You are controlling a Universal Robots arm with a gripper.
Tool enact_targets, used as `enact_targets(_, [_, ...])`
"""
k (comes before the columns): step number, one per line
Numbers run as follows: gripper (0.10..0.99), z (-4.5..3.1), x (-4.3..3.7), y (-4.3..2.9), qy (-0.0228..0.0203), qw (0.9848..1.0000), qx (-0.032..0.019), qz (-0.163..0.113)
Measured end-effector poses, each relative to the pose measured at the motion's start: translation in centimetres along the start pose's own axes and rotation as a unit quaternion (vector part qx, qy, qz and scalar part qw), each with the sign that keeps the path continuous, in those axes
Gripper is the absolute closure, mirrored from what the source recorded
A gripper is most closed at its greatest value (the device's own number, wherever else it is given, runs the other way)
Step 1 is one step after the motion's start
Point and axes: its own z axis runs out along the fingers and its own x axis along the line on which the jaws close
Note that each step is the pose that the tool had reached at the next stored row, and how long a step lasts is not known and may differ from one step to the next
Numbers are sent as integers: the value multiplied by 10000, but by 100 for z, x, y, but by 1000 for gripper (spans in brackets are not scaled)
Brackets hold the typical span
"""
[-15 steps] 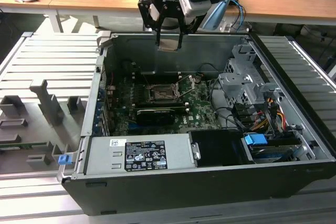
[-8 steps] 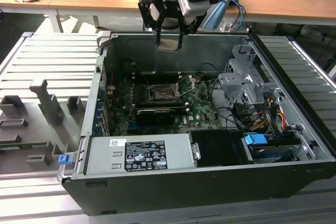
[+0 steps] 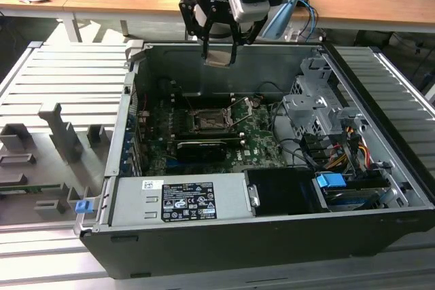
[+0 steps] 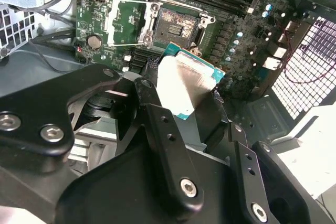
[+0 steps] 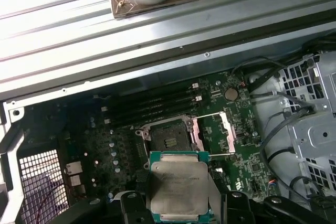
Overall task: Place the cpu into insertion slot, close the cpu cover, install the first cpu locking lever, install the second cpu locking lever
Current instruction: 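Place the cpu into insertion slot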
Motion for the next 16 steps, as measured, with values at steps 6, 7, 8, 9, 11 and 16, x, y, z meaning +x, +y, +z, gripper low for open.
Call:
enact_targets(6, [561,3,0,0,-14,9999,-3,159])
enact_targets(7, [561,3,0,0,-16,9998,-4,180])
enact_targets(8, [561,3,0,0,-18,9998,-4,197])
enact_targets(9, [561,4,0,0,-21,9997,-5,233])
enact_targets(11, [561,5,0,0,-27,9995,-7,302])
enact_targets(16, [561,7,0,-1,-42,9989,-10,474])
